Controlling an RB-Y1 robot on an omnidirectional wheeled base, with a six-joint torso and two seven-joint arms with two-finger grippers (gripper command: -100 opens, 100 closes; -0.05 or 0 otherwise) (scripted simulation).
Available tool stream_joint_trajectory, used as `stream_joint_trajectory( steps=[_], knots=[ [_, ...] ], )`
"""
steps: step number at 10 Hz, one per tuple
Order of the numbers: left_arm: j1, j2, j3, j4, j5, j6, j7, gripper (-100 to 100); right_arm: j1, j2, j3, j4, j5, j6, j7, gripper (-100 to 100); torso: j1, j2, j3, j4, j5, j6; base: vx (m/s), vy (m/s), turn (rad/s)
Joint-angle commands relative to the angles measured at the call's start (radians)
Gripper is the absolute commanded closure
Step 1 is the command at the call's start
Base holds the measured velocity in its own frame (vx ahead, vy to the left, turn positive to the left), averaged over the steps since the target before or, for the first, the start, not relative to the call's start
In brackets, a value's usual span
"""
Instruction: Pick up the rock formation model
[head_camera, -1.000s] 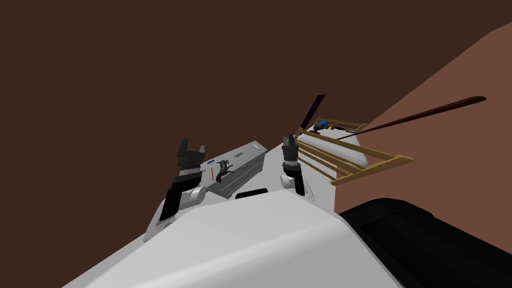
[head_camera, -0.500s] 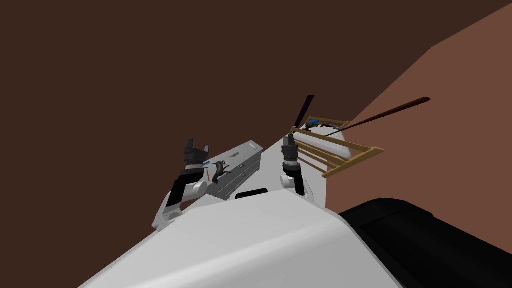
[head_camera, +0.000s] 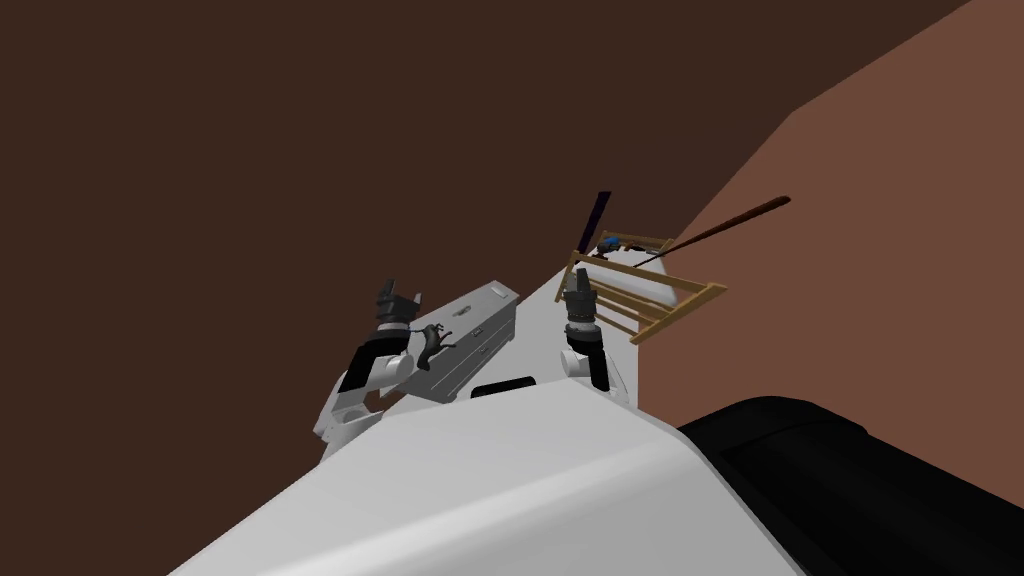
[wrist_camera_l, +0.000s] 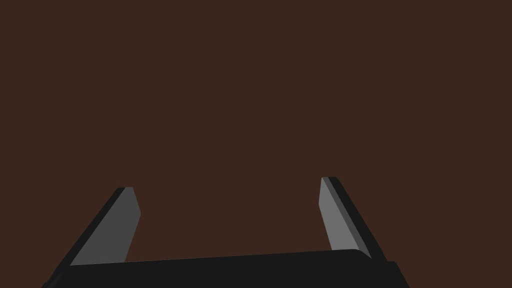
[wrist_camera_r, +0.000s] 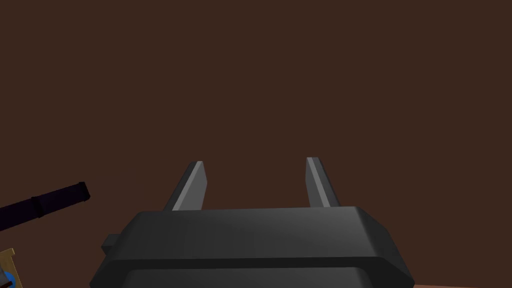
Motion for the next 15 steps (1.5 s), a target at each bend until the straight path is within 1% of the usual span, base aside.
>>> stream_joint_trajectory(
  steps=[1,2,3,4,5,6,7,8,9,10,11,12,13,14,15],
  knots=[
    [-0.013,0.002,0.004,0.011,0.012,0.035,0.014,-100,0.000,0.000,0.000,0.000,0.000,0.000,0.000,0,0.000,0.000,0.000,0.000,0.000,0.000,-0.030,-0.008,-0.084],
    [-0.047,0.015,0.015,0.054,0.040,0.075,0.040,-100,0.000,0.000,0.000,0.000,0.000,0.000,0.000,0,0.000,0.000,0.000,0.000,0.000,-0.001,-0.034,-0.010,-0.196],
    [-0.047,0.015,0.015,0.054,0.040,0.080,0.040,-100,0.000,0.000,0.000,0.000,0.000,0.000,0.000,0,0.000,0.000,0.000,0.000,0.000,0.000,-0.026,-0.007,-0.092],
    [-0.081,0.029,0.026,0.098,0.068,0.117,0.065,-100,0.000,0.000,0.000,0.000,0.000,0.000,0.000,0,0.001,0.000,0.000,0.000,0.000,-0.001,-0.028,-0.014,-0.180],
    [-0.114,0.044,0.037,0.124,0.098,0.152,0.088,-100,0.000,0.000,0.000,0.000,0.000,0.000,0.000,0,0.000,0.000,0.000,0.000,0.000,0.000,-0.039,-0.019,-0.272],
    [-0.114,0.044,0.037,0.144,0.098,0.173,0.088,-100,0.000,0.000,0.000,0.000,0.000,0.000,0.000,0,0.000,0.000,0.000,0.000,0.000,0.000,-0.030,-0.009,-0.119],
    [-0.147,0.060,0.047,0.176,0.129,0.206,0.109,-100,0.000,0.000,0.000,0.000,0.000,0.000,0.000,0,0.001,0.000,0.000,0.000,0.000,-0.001,-0.023,-0.015,-0.219],
    [-0.147,0.060,0.047,0.191,0.129,0.220,0.109,-100,0.000,0.000,0.000,0.000,0.000,0.000,0.000,0,0.000,-0.001,0.000,0.000,0.000,0.000,-0.017,-0.010,-0.100],
    [-0.179,0.077,0.057,0.222,0.160,0.260,0.129,-100,0.000,0.000,0.000,0.000,0.000,0.000,0.000,0,0.001,-0.001,0.000,0.000,0.000,-0.001,-0.024,-0.014,-0.122],
    [-0.179,0.077,0.057,0.240,0.160,0.267,0.129,-100,0.000,0.000,0.000,0.000,0.000,0.000,0.000,0,0.000,-0.001,0.000,0.000,0.000,0.000,-0.018,-0.010,-0.127],
    [-0.210,0.095,0.066,0.281,0.192,0.302,0.147,-100,0.000,0.000,0.000,0.000,0.000,0.000,0.000,0,0.001,-0.001,0.000,0.000,0.000,-0.001,-0.018,-0.012,-0.196],
    [-0.210,0.095,0.066,0.289,0.192,0.314,0.147,-100,0.000,0.000,0.000,0.000,0.000,0.000,0.000,0,0.001,-0.001,0.000,0.000,0.000,0.000,-0.013,-0.008,-0.108],
    [-0.240,0.113,0.074,0.339,0.225,0.347,0.163,-100,0.000,0.000,0.000,0.000,0.000,0.000,0.000,0,0.001,-0.001,-0.001,0.000,0.000,-0.001,-0.014,-0.016,-0.216],
    [-0.240,0.113,0.074,0.339,0.225,0.360,0.163,-100,0.000,0.000,0.000,0.000,0.000,0.000,0.000,0,0.000,-0.001,-0.001,0.000,0.000,0.000,-0.011,-0.006,-0.097],
    [-0.269,0.133,0.083,0.382,0.257,0.398,0.177,-100,0.000,0.000,0.000,0.000,0.000,0.000,0.000,0,0.001,-0.001,-0.001,0.000,0.000,-0.001,-0.011,-0.009,-0.147]
  ],
)
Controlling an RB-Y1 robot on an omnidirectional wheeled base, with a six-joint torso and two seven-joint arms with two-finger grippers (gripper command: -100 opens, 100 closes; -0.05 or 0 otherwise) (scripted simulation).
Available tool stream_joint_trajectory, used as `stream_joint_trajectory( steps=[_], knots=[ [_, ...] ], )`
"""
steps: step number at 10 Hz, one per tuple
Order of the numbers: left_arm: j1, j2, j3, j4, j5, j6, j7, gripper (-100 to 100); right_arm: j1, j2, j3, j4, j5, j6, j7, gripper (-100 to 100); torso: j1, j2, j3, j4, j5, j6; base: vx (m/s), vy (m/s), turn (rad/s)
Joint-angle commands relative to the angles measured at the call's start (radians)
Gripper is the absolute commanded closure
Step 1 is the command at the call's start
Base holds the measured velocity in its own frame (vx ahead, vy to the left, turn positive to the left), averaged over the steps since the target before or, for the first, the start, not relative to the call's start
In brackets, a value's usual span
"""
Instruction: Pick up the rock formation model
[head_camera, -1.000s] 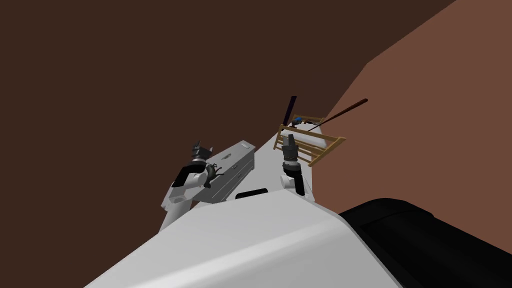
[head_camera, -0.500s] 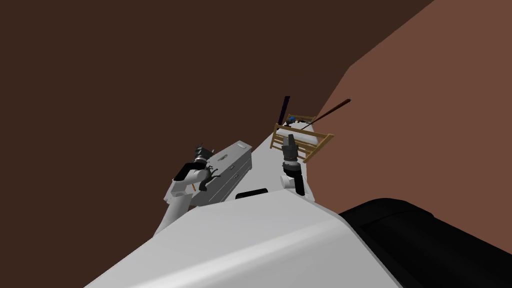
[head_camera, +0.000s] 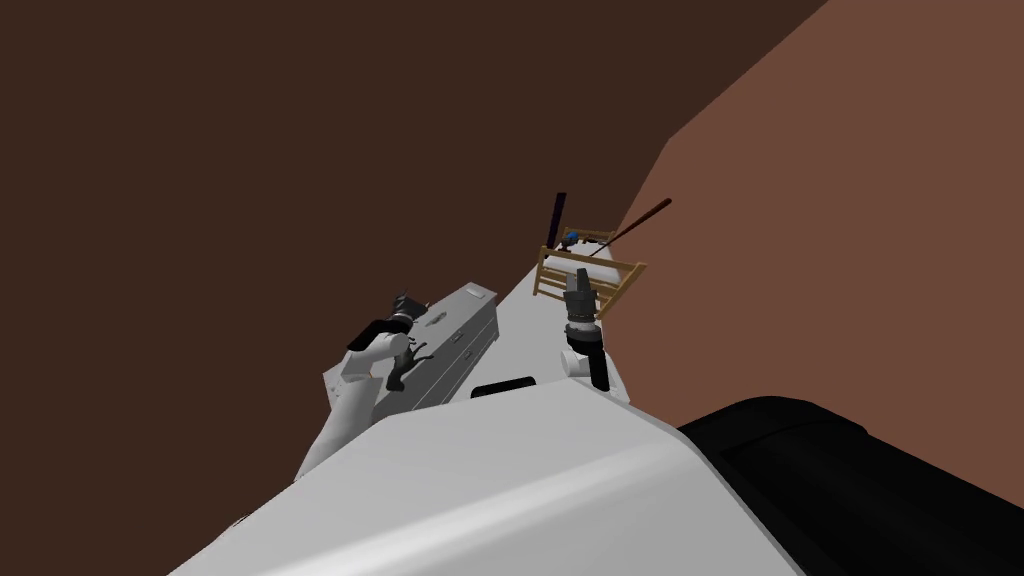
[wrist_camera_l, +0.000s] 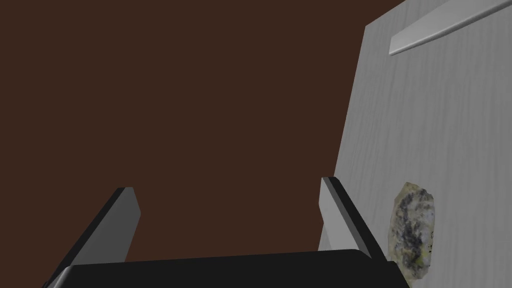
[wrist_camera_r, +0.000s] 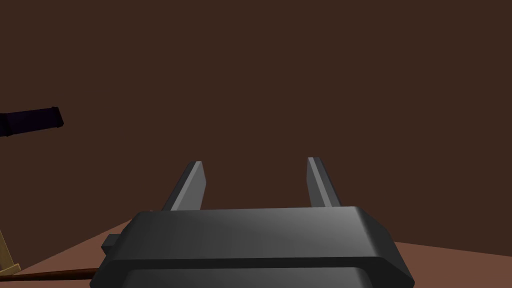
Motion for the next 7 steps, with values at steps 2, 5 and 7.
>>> stream_joint_trajectory(
  steps=[2,5,7],
  knots=[
    [-0.038,0.024,0.011,0.065,0.046,0.073,0.019,-100,0.000,0.000,0.000,0.000,0.000,0.000,0.000,0,0.000,0.000,0.000,0.000,0.000,-0.001,-0.006,-0.004,-0.143],
    [-0.064,0.044,0.019,0.128,0.079,0.121,0.029,-100,0.000,0.000,0.000,0.000,0.000,0.000,0.000,0,0.000,-0.001,0.000,0.000,0.000,0.000,-0.001,0.000,-0.134],
    [-0.090,0.064,0.026,0.179,0.112,0.164,0.037,-100,0.000,0.000,0.000,0.000,0.000,0.000,0.000,0,0.001,-0.001,0.000,0.000,0.000,0.000,0.005,0.003,-0.123]
  ],
)
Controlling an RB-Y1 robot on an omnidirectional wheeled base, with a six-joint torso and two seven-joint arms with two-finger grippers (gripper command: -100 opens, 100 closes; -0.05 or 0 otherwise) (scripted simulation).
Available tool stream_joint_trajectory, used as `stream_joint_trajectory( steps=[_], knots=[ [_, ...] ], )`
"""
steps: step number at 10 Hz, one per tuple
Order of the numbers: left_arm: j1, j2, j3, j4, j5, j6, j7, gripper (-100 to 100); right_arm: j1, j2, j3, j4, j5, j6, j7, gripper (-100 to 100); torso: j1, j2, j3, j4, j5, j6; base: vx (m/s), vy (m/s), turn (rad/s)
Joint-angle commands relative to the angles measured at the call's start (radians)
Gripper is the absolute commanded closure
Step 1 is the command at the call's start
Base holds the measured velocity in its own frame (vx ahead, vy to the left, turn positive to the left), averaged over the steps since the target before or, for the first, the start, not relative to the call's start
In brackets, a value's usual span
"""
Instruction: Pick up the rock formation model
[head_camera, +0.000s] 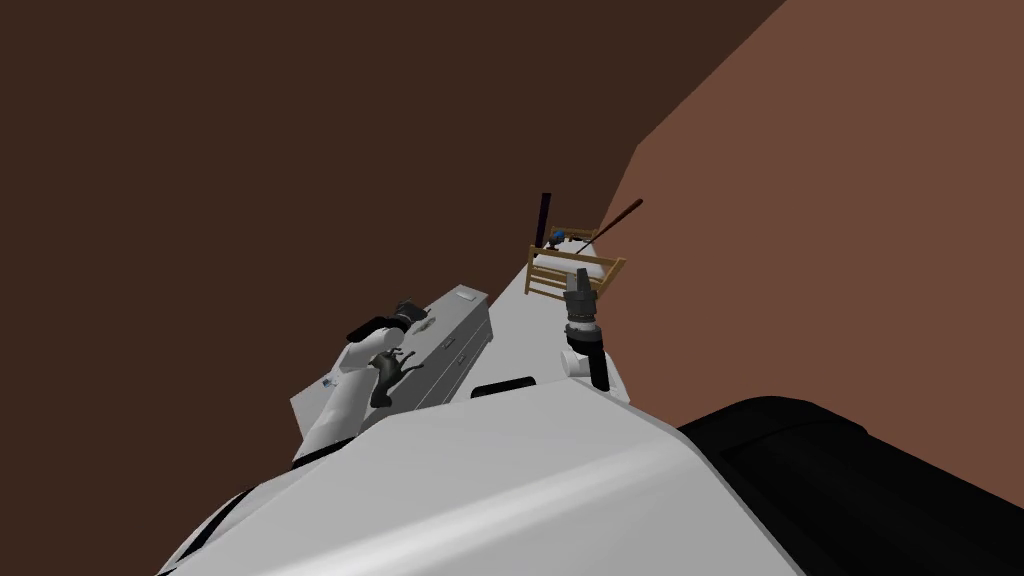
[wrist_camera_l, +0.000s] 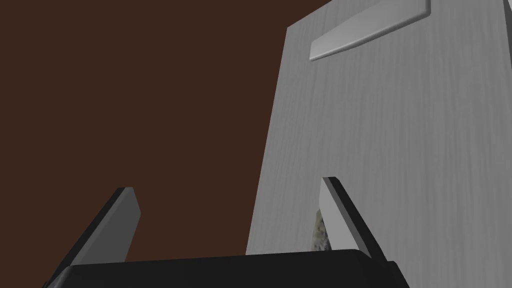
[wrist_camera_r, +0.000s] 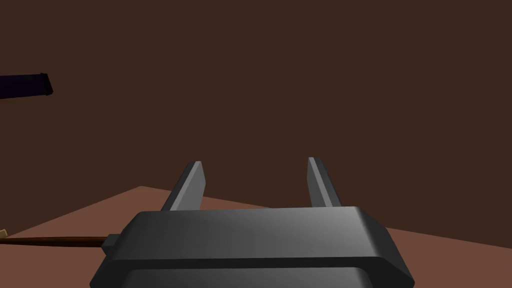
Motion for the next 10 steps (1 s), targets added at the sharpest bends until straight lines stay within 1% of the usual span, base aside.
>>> stream_joint_trajectory(
  steps=[1,2,3,4,5,6,7,8,9,10],
  knots=[
    [-0.024,0.021,0.009,0.050,0.034,0.050,0.008,-100,0.000,0.000,0.000,0.000,0.000,0.000,0.000,0,0.000,0.000,0.000,0.000,0.000,0.000,0.008,0.007,-0.159],
    [-0.024,0.021,0.009,0.052,0.034,0.056,0.008,-100,0.000,0.000,0.000,0.000,0.000,0.000,0.000,0,0.000,0.000,0.000,0.000,0.000,0.001,0.009,0.010,-0.092],
    [-0.046,0.041,0.015,0.097,0.066,0.096,0.012,-100,0.000,0.000,0.000,0.000,0.000,0.000,0.000,0,0.000,0.000,0.000,0.000,0.000,0.000,0.014,0.010,-0.167],
    [-0.046,0.041,0.015,0.102,0.066,0.097,0.012,-100,0.000,0.000,0.000,0.000,0.000,0.000,0.000,0,0.000,-0.001,0.000,0.000,0.000,0.001,0.011,0.014,-0.088],
    [-0.066,0.062,0.020,0.147,0.097,0.135,0.014,-100,0.000,0.000,0.000,0.000,0.000,0.000,0.000,0,0.000,0.000,0.000,0.000,0.000,0.000,0.015,0.013,-0.126],
    [-0.084,0.083,0.024,0.176,0.128,0.161,0.014,-100,0.000,0.000,0.000,0.000,0.000,0.000,0.000,0,0.001,-0.001,0.000,0.000,0.000,0.000,0.028,0.026,-0.254],
    [-0.084,0.083,0.024,0.202,0.128,0.173,0.014,-100,0.000,0.000,0.000,0.000,0.000,0.000,0.000,0,0.001,-0.001,-0.001,0.000,0.000,0.001,0.023,0.028,-0.093],
    [-0.099,0.103,0.027,0.237,0.157,0.208,0.011,-100,0.000,0.000,0.000,0.000,0.000,0.000,0.000,0,0.002,-0.001,-0.001,0.000,0.000,0.000,0.023,0.031,-0.084],
    [-0.099,0.103,0.027,0.250,0.157,0.208,0.011,-100,0.000,0.000,0.000,0.000,0.000,0.000,0.000,0,0.002,-0.001,-0.001,0.000,0.000,0.000,0.018,0.024,-0.075],
    [-0.112,0.123,0.030,0.289,0.186,0.242,0.008,-100,0.000,0.000,0.000,0.000,0.000,0.000,0.000,0,0.001,-0.001,-0.001,0.000,0.000,0.000,0.022,0.018,-0.150]
  ],
)
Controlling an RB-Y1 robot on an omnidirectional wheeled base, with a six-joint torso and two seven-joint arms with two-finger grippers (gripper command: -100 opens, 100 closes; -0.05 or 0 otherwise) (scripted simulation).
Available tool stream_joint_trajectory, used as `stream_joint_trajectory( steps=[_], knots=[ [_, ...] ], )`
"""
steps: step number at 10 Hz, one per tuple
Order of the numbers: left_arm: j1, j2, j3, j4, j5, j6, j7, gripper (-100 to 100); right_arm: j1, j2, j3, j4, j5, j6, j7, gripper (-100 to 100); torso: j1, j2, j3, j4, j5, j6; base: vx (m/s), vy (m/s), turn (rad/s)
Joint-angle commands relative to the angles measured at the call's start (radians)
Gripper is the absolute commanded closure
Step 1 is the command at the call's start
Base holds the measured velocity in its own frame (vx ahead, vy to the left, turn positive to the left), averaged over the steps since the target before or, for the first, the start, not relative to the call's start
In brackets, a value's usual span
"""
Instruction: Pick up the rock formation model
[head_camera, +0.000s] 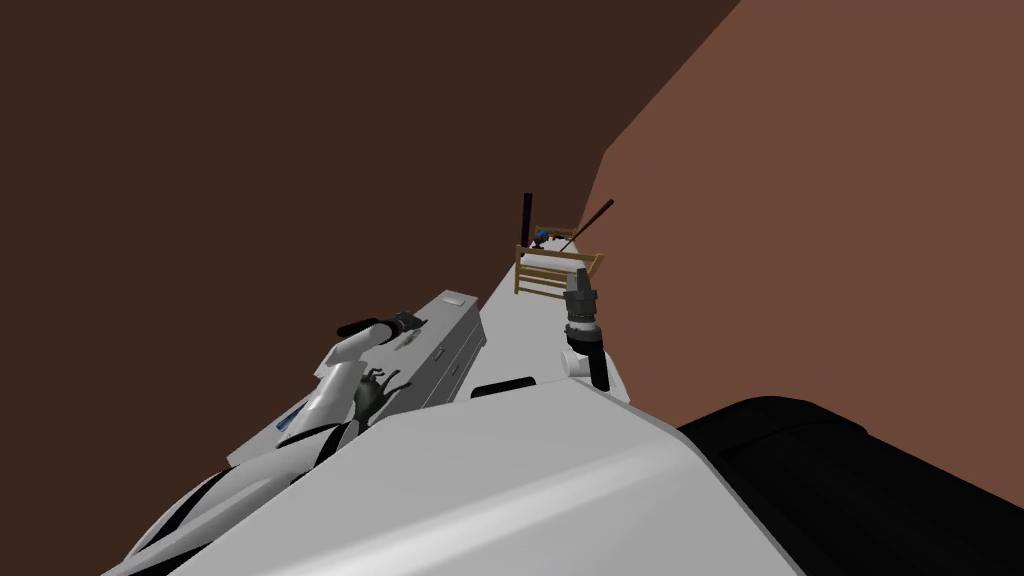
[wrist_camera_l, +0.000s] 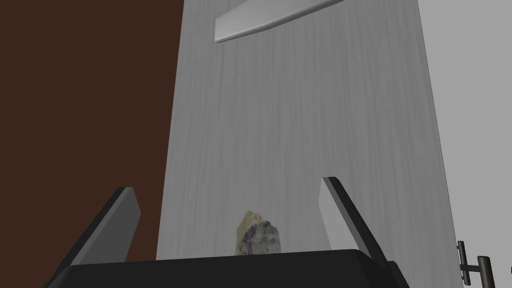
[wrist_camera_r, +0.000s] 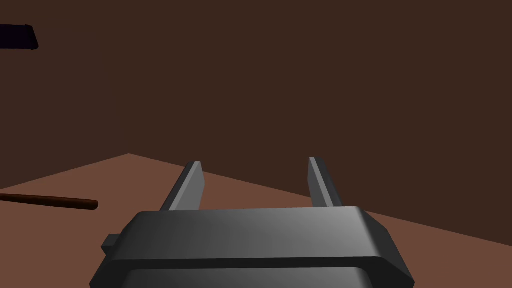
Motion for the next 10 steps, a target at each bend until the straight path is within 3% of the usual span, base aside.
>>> stream_joint_trajectory(
  steps=[1,7,10],
  knots=[
    [-0.016,0.028,0.004,0.050,0.036,0.050,-0.002,-100,0.000,0.000,0.000,0.000,0.000,0.000,0.000,0,0.000,0.000,0.000,0.000,0.000,0.000,0.039,0.039,-0.224],
    [-0.033,0.077,0.004,0.198,0.108,0.138,-0.025,-100,0.000,0.000,0.000,0.000,0.000,0.000,0.000,0,0.003,-0.001,0.000,0.000,0.001,0.000,0.029,0.046,-0.081],
    [-0.029,0.112,-0.001,0.304,0.160,0.198,-0.051,-100,0.000,0.000,0.000,0.000,0.000,0.000,0.000,0,0.002,-0.002,-0.001,0.000,0.001,-0.001,0.050,0.062,-0.094]
  ],
)
